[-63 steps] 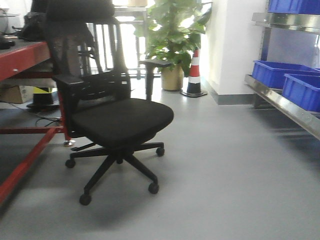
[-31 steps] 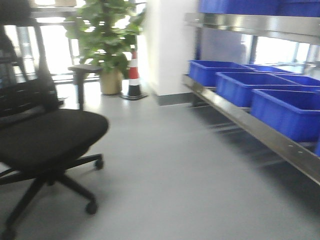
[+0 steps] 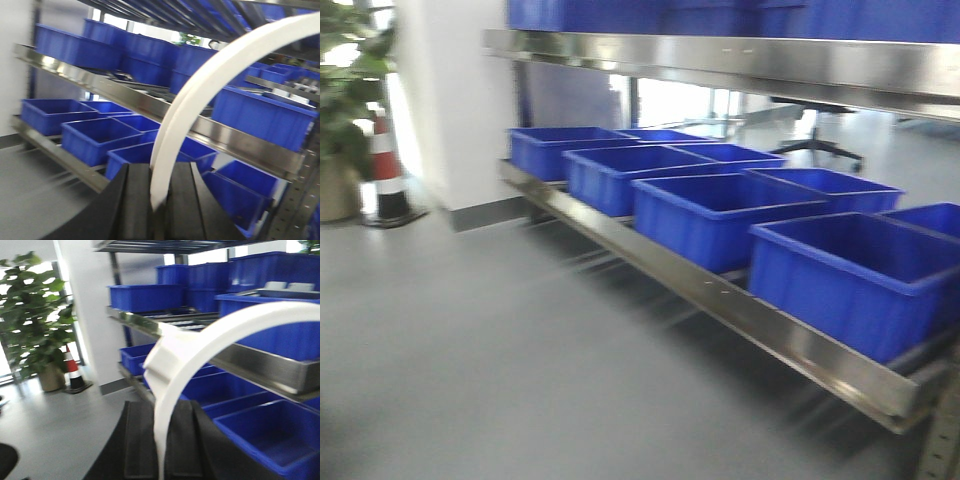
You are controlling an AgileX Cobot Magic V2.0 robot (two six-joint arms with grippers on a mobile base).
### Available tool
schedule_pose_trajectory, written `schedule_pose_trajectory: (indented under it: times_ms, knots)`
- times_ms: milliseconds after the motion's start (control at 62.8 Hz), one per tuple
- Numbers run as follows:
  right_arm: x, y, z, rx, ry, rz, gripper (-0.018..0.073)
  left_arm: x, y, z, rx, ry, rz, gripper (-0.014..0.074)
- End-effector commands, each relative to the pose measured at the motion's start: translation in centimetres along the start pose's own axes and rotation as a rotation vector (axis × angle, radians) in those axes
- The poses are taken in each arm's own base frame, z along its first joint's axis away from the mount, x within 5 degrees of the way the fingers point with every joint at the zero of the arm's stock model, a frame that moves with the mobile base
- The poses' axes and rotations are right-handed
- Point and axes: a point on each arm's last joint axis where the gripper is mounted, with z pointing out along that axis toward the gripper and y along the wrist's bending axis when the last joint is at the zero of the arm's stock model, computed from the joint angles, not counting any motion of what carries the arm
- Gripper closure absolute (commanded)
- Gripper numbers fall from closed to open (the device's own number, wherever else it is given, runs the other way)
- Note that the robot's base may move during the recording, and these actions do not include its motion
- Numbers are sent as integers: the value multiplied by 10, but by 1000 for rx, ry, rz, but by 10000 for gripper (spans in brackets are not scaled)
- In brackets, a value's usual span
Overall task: Grab PVC pipe and place in blue bin
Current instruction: 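Move both held clamps over an empty blue bin on the shelf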
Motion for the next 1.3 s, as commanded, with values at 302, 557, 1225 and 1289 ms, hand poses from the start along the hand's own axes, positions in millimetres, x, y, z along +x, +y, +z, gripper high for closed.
schedule_pose_trajectory:
  times_ms: [302,557,1225,1289]
  knots:
    - [-2,0,-2,-6,-26,-5,727,-4,0,-2,0,-35,-10,707]
    - [-2,0,-2,-6,-26,-5,727,-4,0,-2,0,-35,-10,707]
    - [-2,0,-2,-6,-26,-5,727,-4,0,-2,0,-35,-10,707]
    - [-2,0,-2,-6,-26,-5,727,-4,0,-2,0,-35,-10,707]
